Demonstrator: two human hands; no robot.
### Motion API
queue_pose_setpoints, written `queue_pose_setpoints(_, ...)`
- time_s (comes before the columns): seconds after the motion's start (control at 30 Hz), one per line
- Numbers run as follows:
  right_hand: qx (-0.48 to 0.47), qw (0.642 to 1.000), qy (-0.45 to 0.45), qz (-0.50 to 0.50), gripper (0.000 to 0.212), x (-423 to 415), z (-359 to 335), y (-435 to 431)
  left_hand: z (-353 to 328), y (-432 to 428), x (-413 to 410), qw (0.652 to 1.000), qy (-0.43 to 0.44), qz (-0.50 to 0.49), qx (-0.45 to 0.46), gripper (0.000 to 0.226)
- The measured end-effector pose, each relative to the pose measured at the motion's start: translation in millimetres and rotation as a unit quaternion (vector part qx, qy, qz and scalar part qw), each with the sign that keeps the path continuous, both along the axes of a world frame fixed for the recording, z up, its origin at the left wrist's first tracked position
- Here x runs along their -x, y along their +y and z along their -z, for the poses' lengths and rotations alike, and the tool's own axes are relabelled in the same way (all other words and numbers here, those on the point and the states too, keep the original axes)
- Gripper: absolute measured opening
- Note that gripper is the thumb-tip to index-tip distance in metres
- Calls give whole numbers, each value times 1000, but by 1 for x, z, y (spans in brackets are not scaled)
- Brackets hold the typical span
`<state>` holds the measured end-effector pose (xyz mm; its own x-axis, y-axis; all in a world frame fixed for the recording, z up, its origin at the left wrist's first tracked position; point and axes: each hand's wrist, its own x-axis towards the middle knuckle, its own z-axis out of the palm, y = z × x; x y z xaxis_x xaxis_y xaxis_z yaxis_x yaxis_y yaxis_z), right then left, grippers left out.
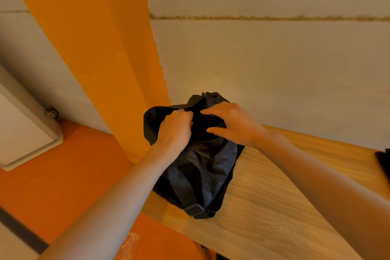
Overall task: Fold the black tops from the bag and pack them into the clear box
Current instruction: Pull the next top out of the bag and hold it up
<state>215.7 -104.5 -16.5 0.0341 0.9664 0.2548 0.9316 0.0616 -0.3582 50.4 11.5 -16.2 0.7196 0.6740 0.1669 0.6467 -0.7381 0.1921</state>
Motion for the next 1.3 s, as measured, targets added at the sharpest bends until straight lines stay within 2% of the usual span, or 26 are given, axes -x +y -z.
queue_pose_setpoints(0.13, -11, 1000, 14, 13, 62, 0, -2, -1, -2, -6, 9, 988, -149, 47, 14, 15)
queue_pose_setpoints(0.3, -59, 998, 16, 26, 57, 5, -3, 4, -4, -13, 19, 964, -244, 71, 77, 11)
queue_pose_setpoints(0.53, -151, 988, 18, 20, 11, 9, 4, 9, -13, -25, 29, 942, -283, 120, 135, 11)
queue_pose_setpoints(0.77, -197, 977, 86, 15, 7, 18, -16, -3, -16, -26, 38, 931, -304, 106, 169, 12)
queue_pose_setpoints(0.9, -192, 971, 132, -58, 8, 20, -28, -12, -24, -28, 47, 906, -335, 162, 202, 19)
queue_pose_setpoints(0.97, -160, 973, 133, -100, 8, 21, -30, -19, -27, -26, 48, 897, -321, 183, 244, 22)
queue_pose_setpoints(1.03, -142, 975, 123, -117, 13, 22, -27, -25, -27, -20, 44, 905, -285, 158, 274, 14)
queue_pose_setpoints(1.1, -135, 975, 134, -118, 13, 23, -23, -32, -28, -13, 37, 930, -193, 155, 273, 40)
queue_pose_setpoints(1.13, -132, 974, 144, -114, 12, 22, -19, -36, -27, -10, 33, 944, -133, 173, 248, 51)
queue_pose_setpoints(1.2, -120, 976, 154, -95, 14, 20, -14, -41, -24, -6, 27, 962, -46, 214, 161, 44)
queue_pose_setpoints(1.23, -109, 978, 158, -80, 15, 19, -12, -43, -22, -4, 26, 966, -32, 228, 114, 33)
queue_pose_setpoints(1.3, -87, 977, 189, -40, 23, 18, -10, -47, -19, -2, 25, 967, -75, 238, 52, 19)
